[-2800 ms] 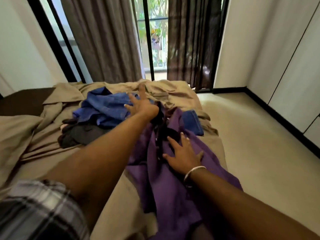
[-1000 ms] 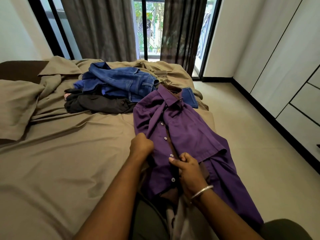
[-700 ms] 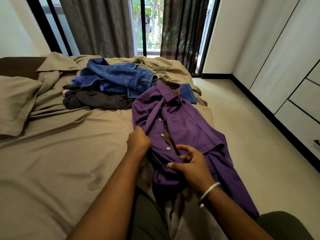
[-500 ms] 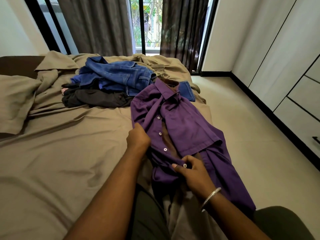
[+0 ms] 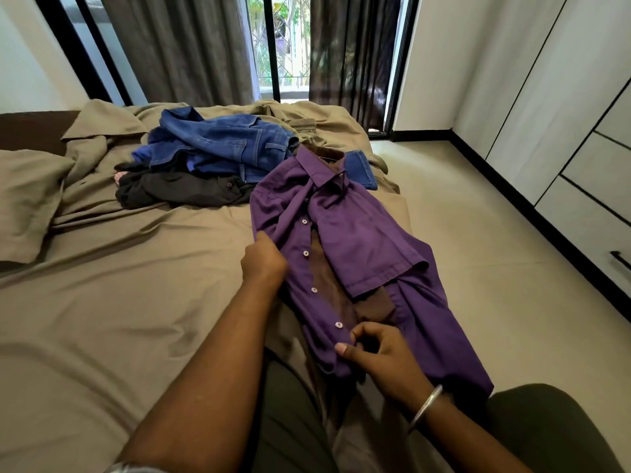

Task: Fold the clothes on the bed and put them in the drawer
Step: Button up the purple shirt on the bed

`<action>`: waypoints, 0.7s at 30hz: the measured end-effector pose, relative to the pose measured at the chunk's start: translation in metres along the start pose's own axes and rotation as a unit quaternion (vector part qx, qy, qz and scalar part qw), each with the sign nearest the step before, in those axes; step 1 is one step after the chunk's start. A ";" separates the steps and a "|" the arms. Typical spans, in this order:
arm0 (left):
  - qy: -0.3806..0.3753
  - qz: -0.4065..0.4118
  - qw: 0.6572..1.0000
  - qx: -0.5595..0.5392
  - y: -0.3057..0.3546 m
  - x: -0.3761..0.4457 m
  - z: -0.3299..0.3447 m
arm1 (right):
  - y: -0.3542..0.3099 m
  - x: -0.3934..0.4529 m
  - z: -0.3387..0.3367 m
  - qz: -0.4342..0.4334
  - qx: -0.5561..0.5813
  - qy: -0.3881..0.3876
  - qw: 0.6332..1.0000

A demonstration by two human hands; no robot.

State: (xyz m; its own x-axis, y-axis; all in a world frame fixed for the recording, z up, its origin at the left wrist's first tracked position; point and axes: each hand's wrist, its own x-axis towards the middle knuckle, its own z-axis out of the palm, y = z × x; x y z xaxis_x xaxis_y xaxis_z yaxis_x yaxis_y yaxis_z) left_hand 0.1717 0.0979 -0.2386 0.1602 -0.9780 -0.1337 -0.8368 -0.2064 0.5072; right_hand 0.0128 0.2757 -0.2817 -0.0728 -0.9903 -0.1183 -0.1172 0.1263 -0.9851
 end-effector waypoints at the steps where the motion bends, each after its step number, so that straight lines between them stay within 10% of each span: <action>1: 0.009 0.001 1.000 -0.007 0.001 0.000 0.000 | -0.002 -0.003 0.000 -0.020 0.023 -0.007 1.000; 10: 0.070 0.046 0.991 -0.104 0.013 -0.006 -0.003 | -0.023 0.002 0.007 0.008 0.288 0.123 0.950; 21: 0.019 -0.009 0.997 0.076 0.011 -0.009 -0.001 | 0.007 -0.012 -0.001 0.045 -0.221 0.018 0.974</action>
State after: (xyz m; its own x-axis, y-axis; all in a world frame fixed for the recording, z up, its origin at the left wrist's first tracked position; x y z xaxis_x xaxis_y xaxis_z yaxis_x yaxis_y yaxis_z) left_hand 0.1616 0.1043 -0.2308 0.1933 -0.9751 -0.1086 -0.9030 -0.2201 0.3690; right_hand 0.0122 0.2884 -0.2874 -0.1356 -0.9726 -0.1888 -0.5229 0.2321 -0.8202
